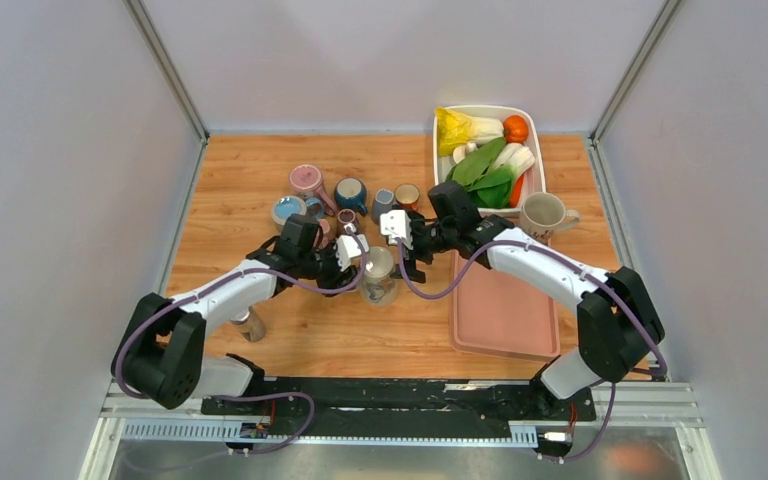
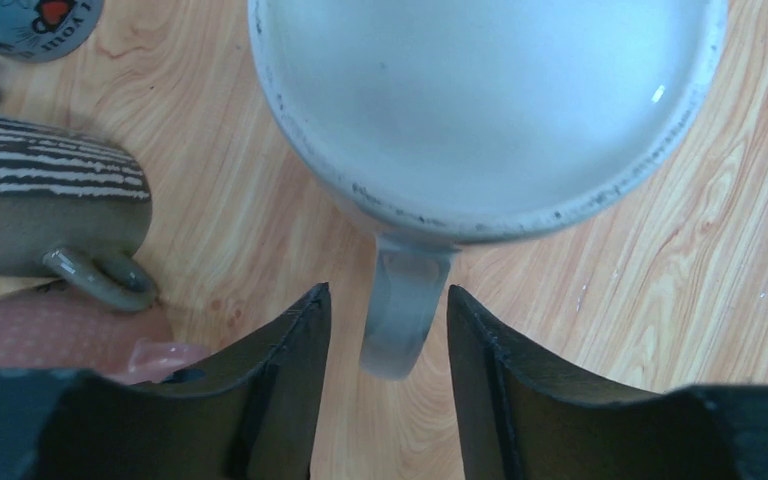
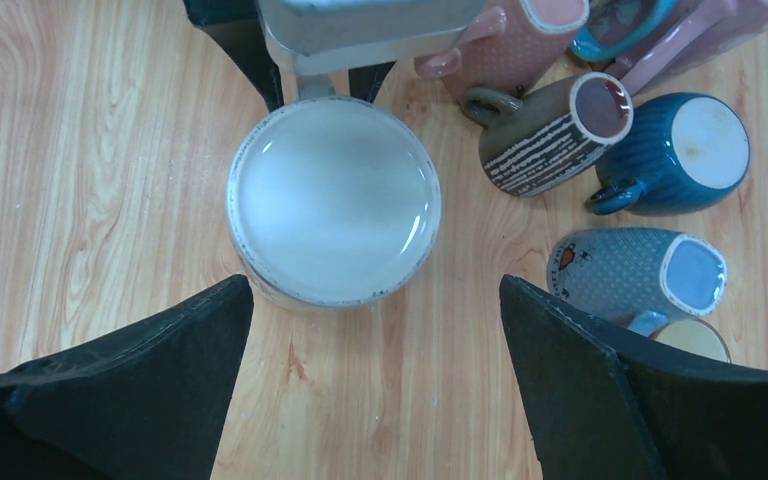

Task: Turn the mug right side up
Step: Turn over the cup at the center of the board.

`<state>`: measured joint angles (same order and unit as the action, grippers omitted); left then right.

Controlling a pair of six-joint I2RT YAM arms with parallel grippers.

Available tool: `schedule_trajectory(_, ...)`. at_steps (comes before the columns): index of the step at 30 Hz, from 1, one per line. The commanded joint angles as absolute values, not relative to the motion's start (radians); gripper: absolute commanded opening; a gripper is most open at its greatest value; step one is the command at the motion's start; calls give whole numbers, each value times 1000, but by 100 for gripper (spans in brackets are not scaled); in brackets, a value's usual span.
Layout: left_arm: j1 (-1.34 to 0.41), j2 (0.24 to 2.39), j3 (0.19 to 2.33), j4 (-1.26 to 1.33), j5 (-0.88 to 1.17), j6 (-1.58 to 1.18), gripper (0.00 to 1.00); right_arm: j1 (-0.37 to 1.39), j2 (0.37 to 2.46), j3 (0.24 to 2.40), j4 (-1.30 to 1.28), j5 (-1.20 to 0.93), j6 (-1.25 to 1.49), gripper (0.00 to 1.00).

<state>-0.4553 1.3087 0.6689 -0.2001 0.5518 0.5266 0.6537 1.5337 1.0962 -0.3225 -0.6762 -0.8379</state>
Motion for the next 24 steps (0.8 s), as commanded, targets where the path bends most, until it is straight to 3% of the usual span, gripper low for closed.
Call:
schedule_trajectory(1, -452, 1361, 734, -138, 639, 556, 49, 639, 1454, 1068, -282, -642, -794, 100)
schedule_trajectory(9, -451, 1439, 842, -209, 696, 507, 12, 597, 1333, 999, -297, -542, -762, 100)
schedule_trajectory(13, -451, 1477, 943, -251, 712, 396, 1, 595, 1269, 943, -294, -484, -801, 100)
schedule_trajectory(19, -451, 1548, 1109, -335, 800, 222, 0, 604, 1140, 782, -121, -428, -913, 100)
schedule_trajectory(24, -445, 1631, 1272, -389, 855, 41, 0, 628, 1033, 621, 183, -355, -977, 99)
